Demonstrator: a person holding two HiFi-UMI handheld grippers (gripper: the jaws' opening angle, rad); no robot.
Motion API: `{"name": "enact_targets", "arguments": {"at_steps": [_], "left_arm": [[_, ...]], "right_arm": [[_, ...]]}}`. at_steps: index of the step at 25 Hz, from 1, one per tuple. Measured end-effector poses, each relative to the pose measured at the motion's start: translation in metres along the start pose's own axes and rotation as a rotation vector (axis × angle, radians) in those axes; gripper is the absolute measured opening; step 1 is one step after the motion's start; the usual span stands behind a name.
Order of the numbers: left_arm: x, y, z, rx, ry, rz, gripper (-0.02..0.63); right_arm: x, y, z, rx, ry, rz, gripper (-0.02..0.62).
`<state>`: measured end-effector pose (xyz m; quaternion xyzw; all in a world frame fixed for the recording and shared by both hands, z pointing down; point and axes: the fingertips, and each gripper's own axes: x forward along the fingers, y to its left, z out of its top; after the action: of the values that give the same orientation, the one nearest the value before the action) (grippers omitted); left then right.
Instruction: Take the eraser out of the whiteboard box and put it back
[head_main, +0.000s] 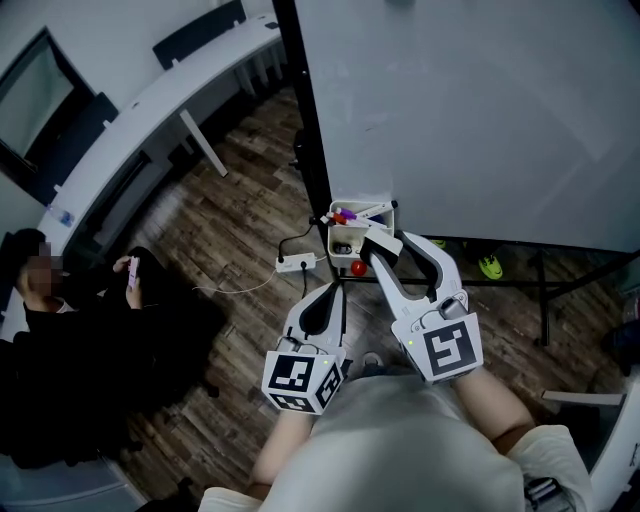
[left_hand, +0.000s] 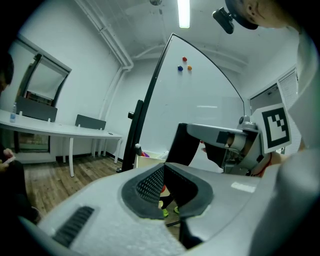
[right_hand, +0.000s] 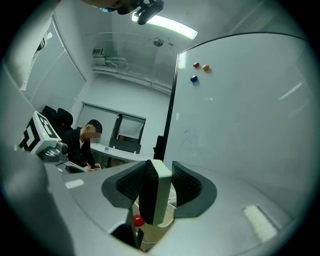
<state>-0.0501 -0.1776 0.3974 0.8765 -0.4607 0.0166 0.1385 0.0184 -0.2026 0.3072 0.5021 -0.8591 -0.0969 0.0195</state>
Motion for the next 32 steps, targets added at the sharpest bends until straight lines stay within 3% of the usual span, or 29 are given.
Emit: {"name": "enact_targets", "arguments": {"at_steps": [32], "left_arm": [[-0.047,-0.037,-0.011,0.040,0.012,-0.107,0.000]], "right_arm": [[-0.072,0.037,0.003,0.032,0.023,-0.106,0.170]]}}
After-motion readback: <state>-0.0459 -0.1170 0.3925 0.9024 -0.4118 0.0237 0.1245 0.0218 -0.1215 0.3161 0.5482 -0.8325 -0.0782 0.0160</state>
